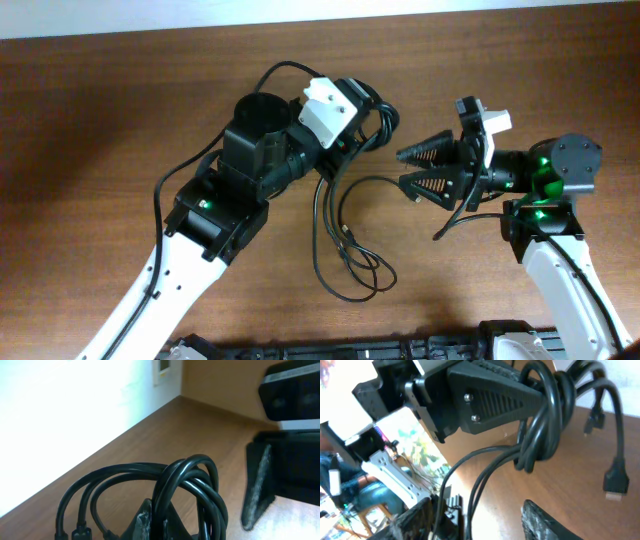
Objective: Untangle cables
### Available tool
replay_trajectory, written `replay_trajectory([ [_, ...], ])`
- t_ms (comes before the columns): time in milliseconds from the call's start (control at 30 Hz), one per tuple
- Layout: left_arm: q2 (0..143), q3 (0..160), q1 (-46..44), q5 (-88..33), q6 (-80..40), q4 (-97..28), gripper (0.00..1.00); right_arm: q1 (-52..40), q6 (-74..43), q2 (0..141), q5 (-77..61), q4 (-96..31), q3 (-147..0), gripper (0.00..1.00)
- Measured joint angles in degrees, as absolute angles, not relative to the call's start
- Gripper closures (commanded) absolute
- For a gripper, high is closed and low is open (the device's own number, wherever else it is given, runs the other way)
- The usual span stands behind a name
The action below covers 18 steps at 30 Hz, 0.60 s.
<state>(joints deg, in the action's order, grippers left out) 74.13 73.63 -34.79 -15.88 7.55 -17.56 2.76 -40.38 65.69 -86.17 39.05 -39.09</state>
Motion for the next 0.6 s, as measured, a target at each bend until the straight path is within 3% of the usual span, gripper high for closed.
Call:
replay_trajectory([
  [67, 74.13, 73.63, -34.79, -12.56, 4.4, -17.69, 1.0, 2.83, -42.28, 65.63, -83.48, 39.11, -39.09, 0.3],
  [267, 74.13, 73.63, -34.79, -8.49, -0.69, -17.85, 1.0, 2.83, -45.21, 65.54, -73.34, 33.74, -39.11, 0.28],
  [467, 74.13, 73.63, -36.64, -6.13, -4.97, -18.35, 1.0, 2.31, -38.72, 64.97, -55.29, 17.43, -39.31, 0.28],
  [600, 74.11, 73.63, -42.44, 5.56, -6.61, -19.53, 1.0, -2.5, -32.08, 60.75, -44.45, 11.03, -39.42, 0.28],
])
